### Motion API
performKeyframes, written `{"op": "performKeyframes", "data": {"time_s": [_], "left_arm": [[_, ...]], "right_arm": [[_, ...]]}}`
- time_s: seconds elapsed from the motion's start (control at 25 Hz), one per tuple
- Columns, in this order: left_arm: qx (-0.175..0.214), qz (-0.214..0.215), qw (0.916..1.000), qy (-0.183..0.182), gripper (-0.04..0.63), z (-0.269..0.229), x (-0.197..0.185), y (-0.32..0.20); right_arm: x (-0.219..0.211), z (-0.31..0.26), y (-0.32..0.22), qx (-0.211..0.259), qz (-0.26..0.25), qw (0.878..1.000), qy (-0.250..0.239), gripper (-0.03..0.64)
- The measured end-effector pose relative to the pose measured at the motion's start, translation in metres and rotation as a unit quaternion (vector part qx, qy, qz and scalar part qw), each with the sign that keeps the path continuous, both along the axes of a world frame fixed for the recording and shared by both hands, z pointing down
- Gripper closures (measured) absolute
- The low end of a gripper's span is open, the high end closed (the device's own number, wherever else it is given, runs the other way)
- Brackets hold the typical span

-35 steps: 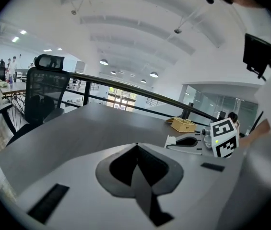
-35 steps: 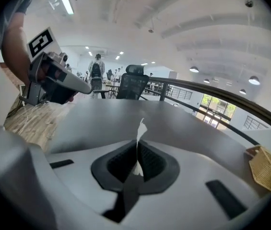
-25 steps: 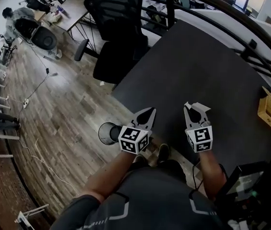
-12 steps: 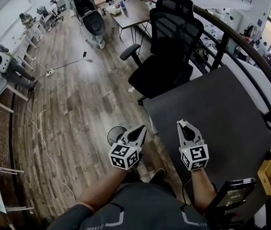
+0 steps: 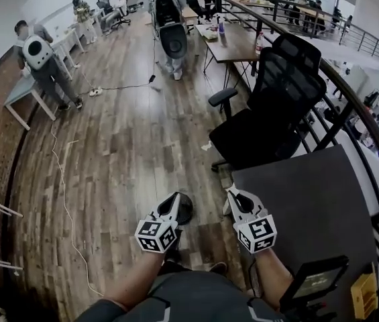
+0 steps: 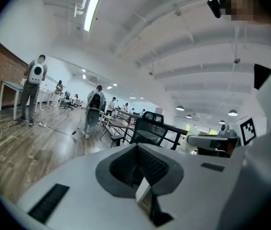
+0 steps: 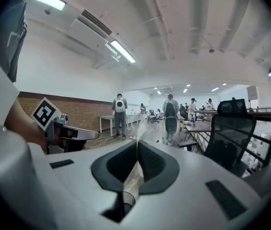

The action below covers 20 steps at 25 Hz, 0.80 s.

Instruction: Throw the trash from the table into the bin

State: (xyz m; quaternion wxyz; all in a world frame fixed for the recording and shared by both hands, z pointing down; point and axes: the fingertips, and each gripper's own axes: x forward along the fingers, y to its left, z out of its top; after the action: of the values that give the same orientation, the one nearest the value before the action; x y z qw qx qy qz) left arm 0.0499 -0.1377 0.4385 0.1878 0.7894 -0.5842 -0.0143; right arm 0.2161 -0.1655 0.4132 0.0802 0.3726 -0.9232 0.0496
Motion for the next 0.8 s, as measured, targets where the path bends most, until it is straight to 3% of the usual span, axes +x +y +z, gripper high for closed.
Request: {"op": "performKeyframes", "data": {"time_s": [0.12, 0.32, 0.6, 0.8], "left_arm": [[0.008, -0.032, 0.9994, 0.004, 0.584, 0.003, -0.051, 0.001], [0.034, -0.031, 0.9989, -0.001, 0.584, 0.006, -0.129, 0.016], [-0.014, -0.062, 0.9979, -0.009, 0.584, 0.046, -0.226, 0.004], [-0.059, -0.066, 0.9960, -0.011, 0.584, 0.097, -0.270, -0.014]], "right_arm": [[-0.052, 0.003, -0.007, 0.002, -0.036, 0.999, 0.008, 0.604], [-0.143, 0.026, 0.001, -0.011, -0.072, 0.997, 0.025, 0.604], [-0.233, 0.071, -0.019, -0.060, -0.095, 0.994, 0.019, 0.604], [-0.280, 0.125, -0.044, -0.091, -0.108, 0.990, 0.027, 0.604]]}}
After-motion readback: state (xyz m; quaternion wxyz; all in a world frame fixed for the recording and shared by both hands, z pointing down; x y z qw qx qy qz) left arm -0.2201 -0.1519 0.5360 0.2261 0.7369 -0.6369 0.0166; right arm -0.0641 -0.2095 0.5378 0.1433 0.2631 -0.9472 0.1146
